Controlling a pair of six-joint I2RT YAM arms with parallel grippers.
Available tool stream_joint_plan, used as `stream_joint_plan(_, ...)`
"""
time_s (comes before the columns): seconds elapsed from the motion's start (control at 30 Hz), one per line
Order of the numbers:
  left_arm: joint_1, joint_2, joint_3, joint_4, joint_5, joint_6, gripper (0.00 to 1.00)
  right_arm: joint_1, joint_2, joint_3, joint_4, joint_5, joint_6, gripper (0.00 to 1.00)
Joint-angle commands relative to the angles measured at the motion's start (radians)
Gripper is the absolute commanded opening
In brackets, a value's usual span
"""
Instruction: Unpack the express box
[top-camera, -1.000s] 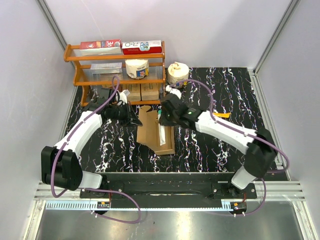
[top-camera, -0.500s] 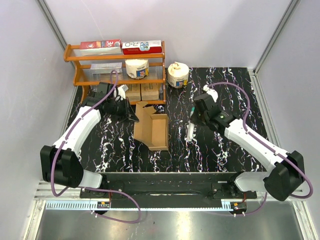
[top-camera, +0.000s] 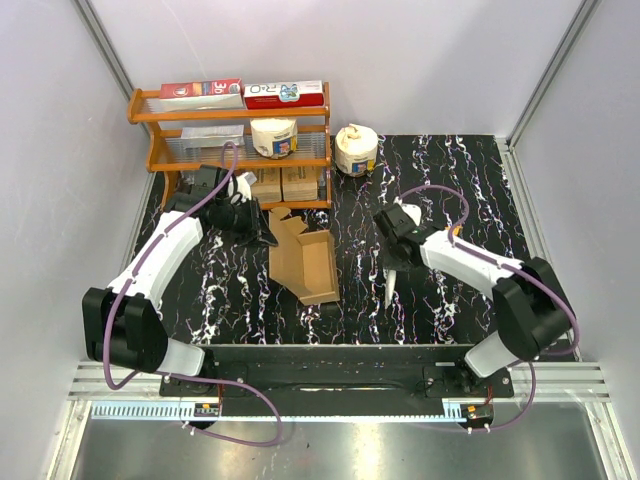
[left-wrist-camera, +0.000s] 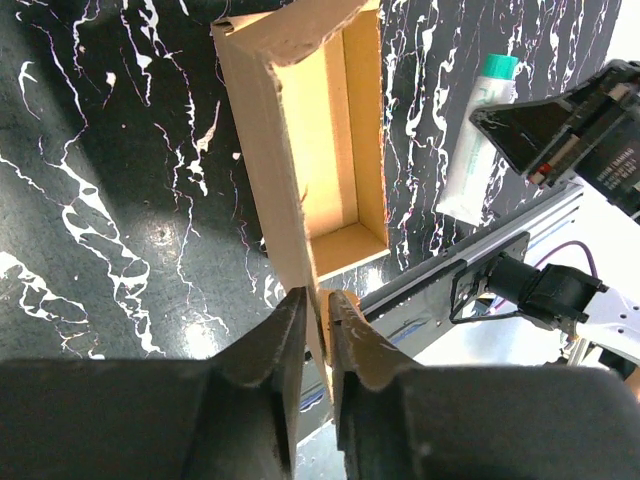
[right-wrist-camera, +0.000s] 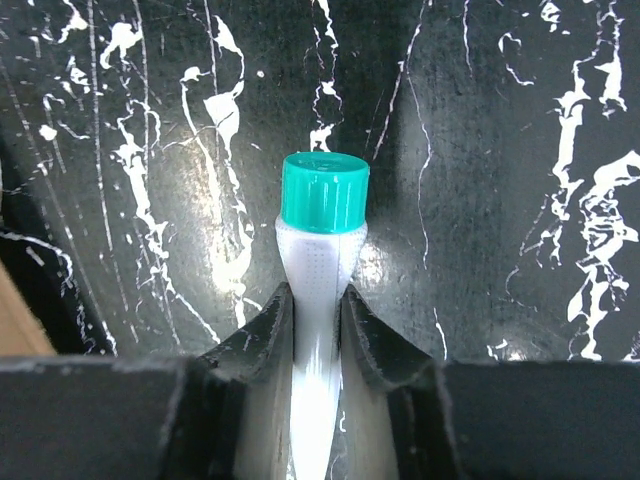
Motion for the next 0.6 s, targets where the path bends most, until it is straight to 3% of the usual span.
stream_joint_plan(0.0,0.006,-0.027,0.035,0.024,0.018,-0.009,0.21,-0.009,0.061,0.023,0.071,0.027,-0.026,0.29)
stream_joint_plan(0.27,0.006,-0.041,0.030,0.051,0.042,-0.018,0.41,-0.007,0.047,0.031,0.079,0.040,-0.039,0.50)
stream_joint_plan(0.4,0.006,-0.056,0.041,0.068,0.058,-0.024,0.59,-0.007,-0.002,0.045,0.060,0.046,-0.042,0.58)
stream_joint_plan(0.57,0.006,-0.088,0.062,0.091,0.061,-0.033,0.79,-0.007,-0.071,0.057,0.028,0.060,-0.037,0.78)
